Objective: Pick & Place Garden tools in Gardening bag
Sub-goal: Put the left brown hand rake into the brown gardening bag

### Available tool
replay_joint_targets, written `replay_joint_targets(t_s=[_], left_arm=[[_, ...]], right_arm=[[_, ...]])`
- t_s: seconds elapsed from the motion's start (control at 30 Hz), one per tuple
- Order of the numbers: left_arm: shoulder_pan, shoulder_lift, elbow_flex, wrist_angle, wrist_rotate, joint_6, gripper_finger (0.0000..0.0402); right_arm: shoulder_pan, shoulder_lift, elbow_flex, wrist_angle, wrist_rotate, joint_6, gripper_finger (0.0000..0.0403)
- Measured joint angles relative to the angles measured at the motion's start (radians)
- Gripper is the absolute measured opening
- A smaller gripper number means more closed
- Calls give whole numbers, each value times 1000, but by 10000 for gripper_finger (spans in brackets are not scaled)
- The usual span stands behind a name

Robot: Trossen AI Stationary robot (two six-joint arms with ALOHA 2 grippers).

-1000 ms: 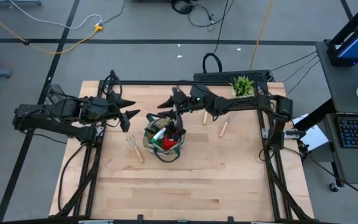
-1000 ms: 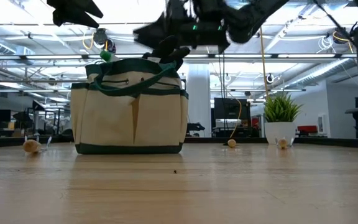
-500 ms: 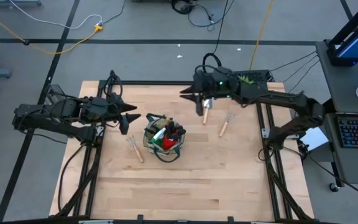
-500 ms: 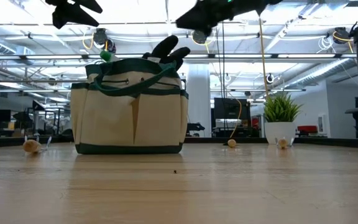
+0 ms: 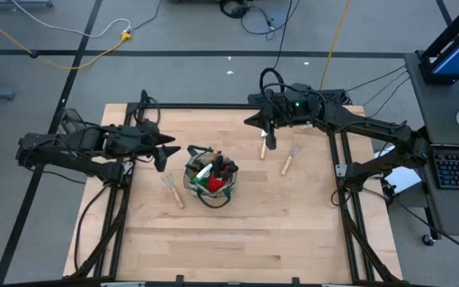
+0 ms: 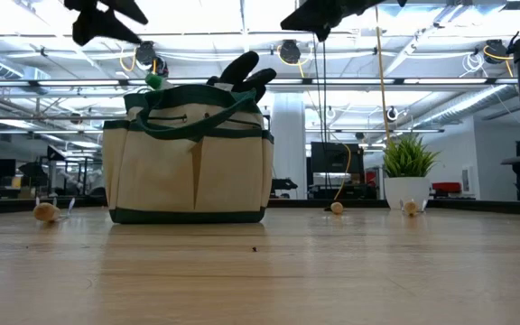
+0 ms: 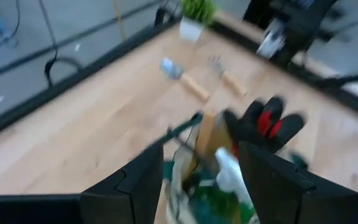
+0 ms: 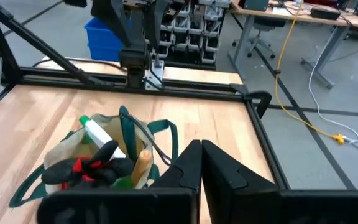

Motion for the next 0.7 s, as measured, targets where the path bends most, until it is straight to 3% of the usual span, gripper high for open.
replay_joint_targets(t_s=[0.43,0.7], left_arm=[[-164,286,0,-503,74,-30,214],[-270,390,0,-486,56,102,214]], right_arm=[[-27,0,0,-43,1,2,1],[-66,0,0,-42,0,1,1]])
